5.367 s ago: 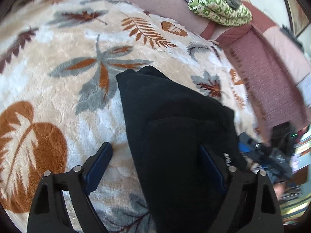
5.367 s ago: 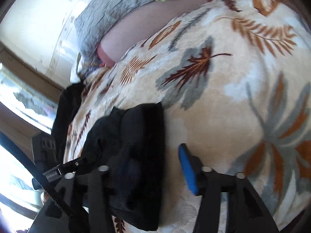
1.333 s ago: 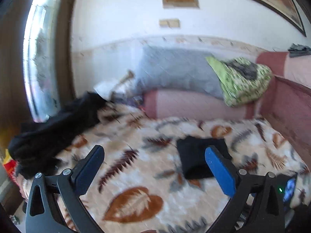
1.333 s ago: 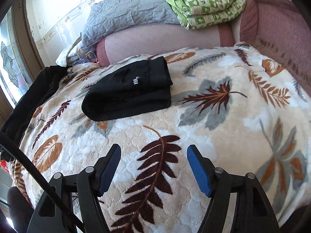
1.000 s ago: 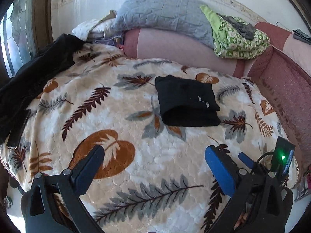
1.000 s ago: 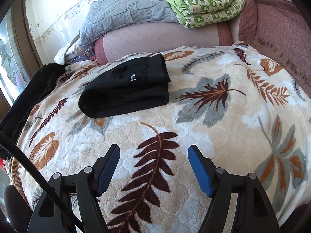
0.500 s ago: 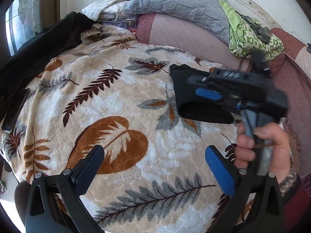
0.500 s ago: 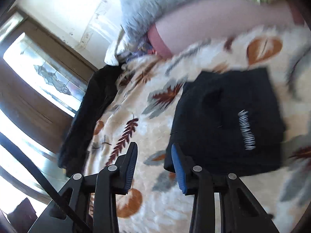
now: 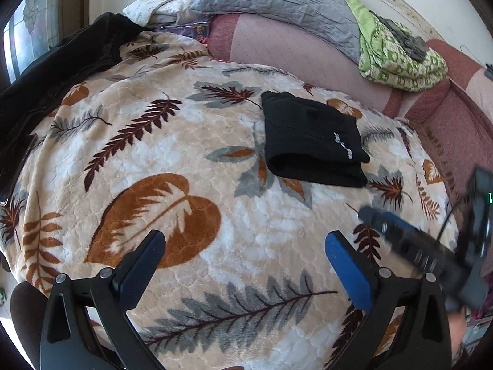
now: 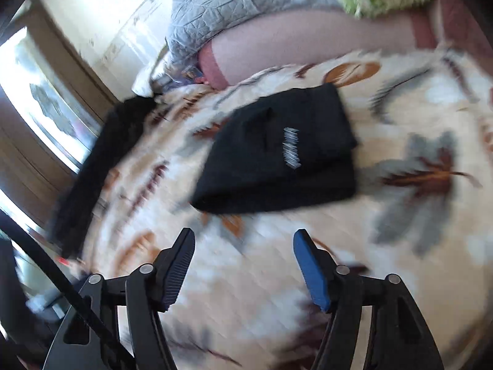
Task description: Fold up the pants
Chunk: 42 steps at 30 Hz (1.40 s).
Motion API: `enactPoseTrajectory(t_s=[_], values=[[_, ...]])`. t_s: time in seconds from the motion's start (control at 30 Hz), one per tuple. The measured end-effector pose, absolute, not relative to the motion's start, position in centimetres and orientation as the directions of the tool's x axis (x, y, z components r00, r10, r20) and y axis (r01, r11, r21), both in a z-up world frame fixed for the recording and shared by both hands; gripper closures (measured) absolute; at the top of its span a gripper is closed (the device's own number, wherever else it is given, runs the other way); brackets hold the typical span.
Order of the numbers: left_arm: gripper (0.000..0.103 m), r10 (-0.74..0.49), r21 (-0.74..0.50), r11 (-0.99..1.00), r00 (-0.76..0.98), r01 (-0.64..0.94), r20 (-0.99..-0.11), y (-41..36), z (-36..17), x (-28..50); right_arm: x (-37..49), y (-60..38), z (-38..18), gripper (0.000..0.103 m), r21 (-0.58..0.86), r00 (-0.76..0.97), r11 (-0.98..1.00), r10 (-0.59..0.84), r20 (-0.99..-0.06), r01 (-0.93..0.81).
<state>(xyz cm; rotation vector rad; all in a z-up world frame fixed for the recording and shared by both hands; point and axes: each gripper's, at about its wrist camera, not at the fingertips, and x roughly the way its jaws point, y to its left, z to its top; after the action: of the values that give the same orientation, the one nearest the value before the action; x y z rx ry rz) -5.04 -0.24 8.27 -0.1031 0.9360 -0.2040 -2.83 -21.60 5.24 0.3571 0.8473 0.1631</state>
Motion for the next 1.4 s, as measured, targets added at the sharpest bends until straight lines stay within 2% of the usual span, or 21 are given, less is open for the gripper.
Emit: enactPoseTrajectory(t_s=[0.03, 0.13, 0.23, 0.37, 0.73, 1.4], values=[[0.0, -0.213, -0.162, 0.977, 0.576, 0.14, -0.789, -0.9, 8.2, -5.3, -4.7, -21.4, 4.8, 0.03, 0.296, 0.661, 0.955, 0.209, -0.721, 0.021], [0.0, -0.187, -0.097, 0.979, 0.59, 0.181, -0.786, -2.9, 8.0, -6.4, -8.3, -21.9, 3.4, 0.03, 0.187, 0.68, 0.978, 0.073, -0.729, 0.095], [0.0, -0.158, -0.032, 0.977, 0.61, 0.212, -0.777, -4.0, 8.2, -7.3, -10.1, -22.9, 2.1, 0.029, 0.127, 0.678, 0.97, -0.049, -0.733, 0.207], [0.0, -0.144, -0.005, 0.975, 0.613, 0.223, -0.777, -4.3, 8.3, -7.8, -9.7, -24.4, 1.8, 0.029, 0.175, 0.661, 0.954, -0.032, -0.75, 0.245], [0.0, -0.119, 0.012, 0.975, 0.563, 0.223, -0.818, -4.8, 6.6, -7.6, -9.9, -21.5, 2.4, 0.021, 0.029, 0.702, 0.987, -0.093, -0.706, 0.16], [0.0, -0.102, 0.009, 0.978, 0.51, 0.21, -0.854, -4.9, 4.9, -6.7, -9.0, -21.1, 1.0, 0.02, 0.031, 0.671, 0.987, -0.082, -0.737, 0.155]])
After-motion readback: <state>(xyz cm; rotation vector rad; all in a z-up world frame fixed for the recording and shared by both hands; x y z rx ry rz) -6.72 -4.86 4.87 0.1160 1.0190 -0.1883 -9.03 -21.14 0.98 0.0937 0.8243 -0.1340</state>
